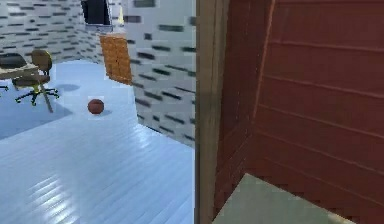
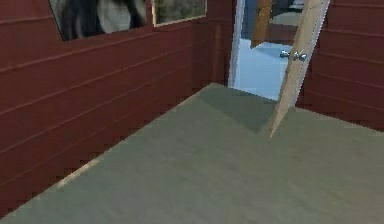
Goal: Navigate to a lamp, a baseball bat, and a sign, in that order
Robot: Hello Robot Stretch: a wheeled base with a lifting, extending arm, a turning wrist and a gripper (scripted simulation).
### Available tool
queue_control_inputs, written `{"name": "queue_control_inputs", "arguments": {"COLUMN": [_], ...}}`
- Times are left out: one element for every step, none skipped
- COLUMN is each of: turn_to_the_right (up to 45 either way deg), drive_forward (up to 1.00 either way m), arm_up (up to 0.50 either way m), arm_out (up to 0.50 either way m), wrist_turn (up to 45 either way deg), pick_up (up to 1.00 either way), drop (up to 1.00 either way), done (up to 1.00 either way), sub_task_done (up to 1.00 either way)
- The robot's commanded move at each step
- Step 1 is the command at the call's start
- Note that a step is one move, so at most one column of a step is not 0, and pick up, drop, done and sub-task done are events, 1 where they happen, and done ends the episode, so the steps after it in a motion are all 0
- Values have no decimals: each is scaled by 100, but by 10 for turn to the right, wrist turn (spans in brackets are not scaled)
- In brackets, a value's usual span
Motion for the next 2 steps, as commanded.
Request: {"name": "queue_control_inputs", "arguments": {"turn_to_the_right": [0,-450], "drive_forward": [40,0], "arm_up": [0,0], "arm_out": [0,0], "wrist_turn": [0,0], "pick_up": [0,0], "drop": [0,0], "done": [0,0], "sub_task_done": [0,0]}}
